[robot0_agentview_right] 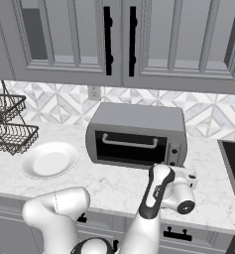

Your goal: Pick up the kebab skewer and baguette bread, and place them inside the toaster oven. Close the toaster oven door and start by setting the timer.

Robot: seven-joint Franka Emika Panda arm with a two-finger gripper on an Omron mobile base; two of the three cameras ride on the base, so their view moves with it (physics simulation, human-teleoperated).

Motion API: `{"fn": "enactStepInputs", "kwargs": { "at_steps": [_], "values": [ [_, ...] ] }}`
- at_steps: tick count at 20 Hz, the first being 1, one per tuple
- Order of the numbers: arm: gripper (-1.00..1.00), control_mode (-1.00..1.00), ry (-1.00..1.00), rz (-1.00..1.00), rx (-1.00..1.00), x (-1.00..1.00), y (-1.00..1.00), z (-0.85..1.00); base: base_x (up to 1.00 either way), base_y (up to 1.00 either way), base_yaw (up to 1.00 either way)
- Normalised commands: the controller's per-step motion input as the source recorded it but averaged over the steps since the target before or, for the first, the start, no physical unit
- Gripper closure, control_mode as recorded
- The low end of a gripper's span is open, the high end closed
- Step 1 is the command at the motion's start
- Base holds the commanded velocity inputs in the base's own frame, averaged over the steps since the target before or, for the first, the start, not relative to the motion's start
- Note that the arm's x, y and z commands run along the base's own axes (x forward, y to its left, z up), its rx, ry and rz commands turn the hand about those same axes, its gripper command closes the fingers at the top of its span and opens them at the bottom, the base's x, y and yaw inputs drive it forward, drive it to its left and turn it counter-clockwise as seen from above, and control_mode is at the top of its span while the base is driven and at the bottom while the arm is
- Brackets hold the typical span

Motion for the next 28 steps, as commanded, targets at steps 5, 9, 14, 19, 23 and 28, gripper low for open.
{"fn": "enactStepInputs", "kwargs": {
  "at_steps": [5,9,14,19,23,28],
  "values": [
    [1.0,-1.0,0.0,0.0,0.0,0.0,0.0,0.0,0.0,0.0,0.0],
    [1.0,-1.0,0.0,0.0,0.0,0.0,0.0,0.0,0.0,0.0,0.0],
    [1.0,-1.0,0.0,0.0,0.0,0.0,0.0,0.0,0.0,0.0,0.0],
    [1.0,-1.0,0.0,0.0,0.0,0.0,0.0,0.0,0.0,0.0,0.0],
    [1.0,-1.0,-0.03,-0.02,0.0,0.0,0.01,0.0,0.0,0.0,0.0],
    [1.0,-1.0,-0.03,-0.13,-0.02,-0.07,0.18,0.0,0.0,0.0,0.0]
  ]
}}
